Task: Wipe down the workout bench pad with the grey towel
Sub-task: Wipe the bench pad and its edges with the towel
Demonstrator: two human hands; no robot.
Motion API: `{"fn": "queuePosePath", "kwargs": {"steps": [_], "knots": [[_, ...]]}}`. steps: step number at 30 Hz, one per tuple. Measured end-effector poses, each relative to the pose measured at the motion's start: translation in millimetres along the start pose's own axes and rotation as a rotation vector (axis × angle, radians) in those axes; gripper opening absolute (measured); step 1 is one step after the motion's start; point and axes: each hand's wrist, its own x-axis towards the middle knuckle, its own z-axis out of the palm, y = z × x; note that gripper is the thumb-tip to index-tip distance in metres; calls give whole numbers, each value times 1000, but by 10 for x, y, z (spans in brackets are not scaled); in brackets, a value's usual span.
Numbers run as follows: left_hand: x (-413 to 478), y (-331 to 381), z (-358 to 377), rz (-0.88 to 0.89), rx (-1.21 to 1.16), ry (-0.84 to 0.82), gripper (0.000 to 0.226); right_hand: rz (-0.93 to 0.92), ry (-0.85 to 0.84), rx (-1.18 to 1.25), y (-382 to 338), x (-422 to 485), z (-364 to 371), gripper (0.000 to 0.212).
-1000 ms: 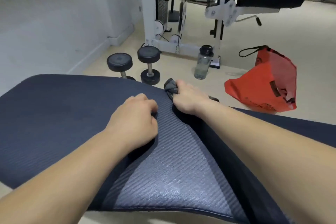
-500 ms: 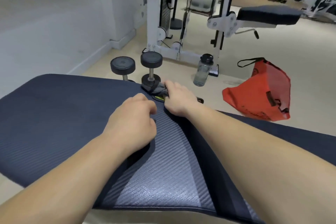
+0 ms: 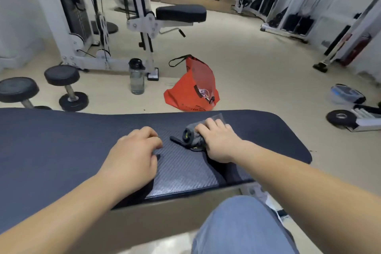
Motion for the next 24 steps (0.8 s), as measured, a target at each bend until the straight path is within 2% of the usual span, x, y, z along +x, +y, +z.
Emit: {"fn": "queuePosePath", "kwargs": {"steps": [4, 7, 10, 15, 24], "knots": [[120, 537, 188, 69, -24, -81, 34, 295, 5, 87, 644, -481, 173, 54], [150, 672, 165, 71, -14, -107, 35, 504, 8, 158, 924, -719, 250, 53], [79, 560, 56, 24, -35, -118, 34, 590, 16, 195, 924, -766, 259, 54], [-163, 220, -179, -45, -68, -128, 31, 531, 8, 255, 540, -631, 186, 56], [-284, -297, -334, -122, -95, -102, 29, 65, -59, 156, -757, 29, -98, 63]]}}
